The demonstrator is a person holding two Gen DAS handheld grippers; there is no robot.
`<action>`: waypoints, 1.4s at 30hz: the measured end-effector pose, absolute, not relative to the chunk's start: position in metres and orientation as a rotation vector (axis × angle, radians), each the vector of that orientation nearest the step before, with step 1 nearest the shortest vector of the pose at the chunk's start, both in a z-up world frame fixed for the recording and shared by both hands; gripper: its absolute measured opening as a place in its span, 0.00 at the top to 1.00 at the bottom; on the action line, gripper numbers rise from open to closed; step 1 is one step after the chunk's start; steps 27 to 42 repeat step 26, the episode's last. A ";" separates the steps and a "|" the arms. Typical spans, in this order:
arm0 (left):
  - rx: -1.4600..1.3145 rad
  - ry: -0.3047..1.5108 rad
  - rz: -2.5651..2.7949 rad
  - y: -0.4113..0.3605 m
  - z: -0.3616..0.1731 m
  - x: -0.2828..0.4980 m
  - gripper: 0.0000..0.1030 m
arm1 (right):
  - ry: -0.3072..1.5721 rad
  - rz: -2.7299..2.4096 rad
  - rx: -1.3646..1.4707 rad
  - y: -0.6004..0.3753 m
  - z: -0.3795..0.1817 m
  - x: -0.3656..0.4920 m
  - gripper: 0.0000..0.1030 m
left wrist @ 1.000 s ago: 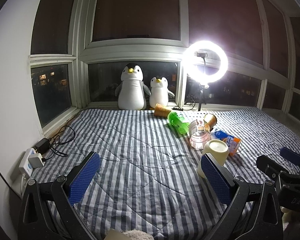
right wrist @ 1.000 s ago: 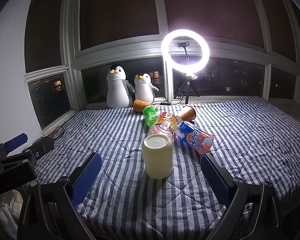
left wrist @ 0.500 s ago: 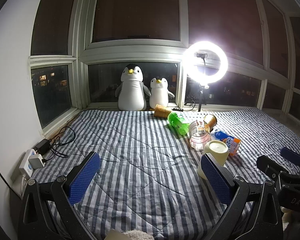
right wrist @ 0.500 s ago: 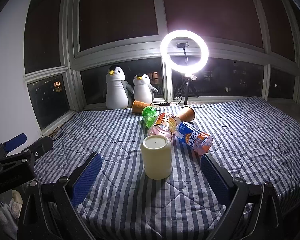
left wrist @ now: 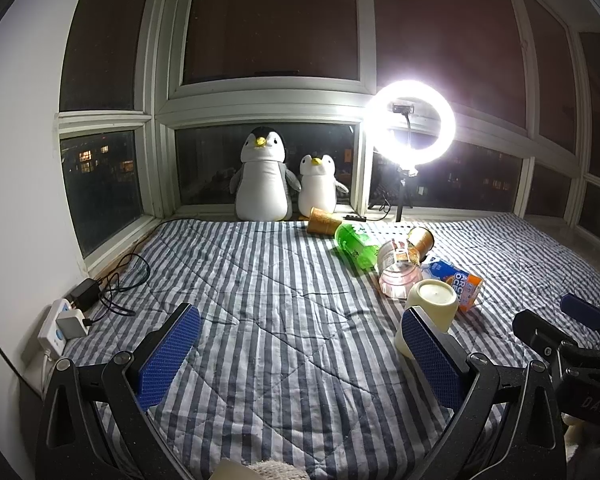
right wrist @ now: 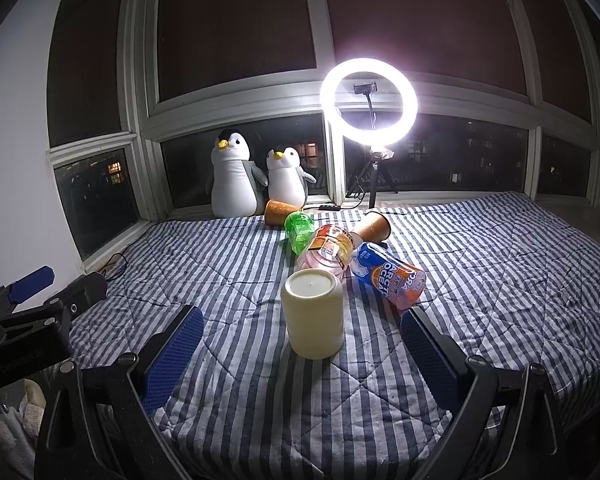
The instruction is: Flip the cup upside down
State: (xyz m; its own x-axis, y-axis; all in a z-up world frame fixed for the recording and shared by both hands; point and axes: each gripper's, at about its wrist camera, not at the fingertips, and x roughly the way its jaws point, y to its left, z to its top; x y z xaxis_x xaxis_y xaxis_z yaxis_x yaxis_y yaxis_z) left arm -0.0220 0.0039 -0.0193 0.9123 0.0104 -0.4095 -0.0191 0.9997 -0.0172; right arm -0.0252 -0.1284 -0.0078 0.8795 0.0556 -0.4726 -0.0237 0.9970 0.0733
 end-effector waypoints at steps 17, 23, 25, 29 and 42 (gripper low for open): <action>-0.018 0.423 0.013 0.003 -0.021 -0.020 0.01 | 0.501 0.042 0.068 -0.128 -0.009 -0.024 0.05; -0.010 0.421 0.011 0.002 -0.023 -0.018 0.01 | 0.504 0.043 0.069 -0.129 -0.011 -0.023 0.05; -0.001 0.412 0.014 0.001 -0.023 -0.020 0.01 | 0.512 0.043 0.071 -0.130 -0.013 -0.022 0.05; 0.008 0.403 0.023 0.000 -0.023 -0.021 0.01 | 0.514 0.042 0.071 -0.130 -0.013 -0.022 0.05; 0.008 0.403 0.023 0.000 -0.023 -0.021 0.01 | 0.514 0.042 0.071 -0.130 -0.013 -0.022 0.05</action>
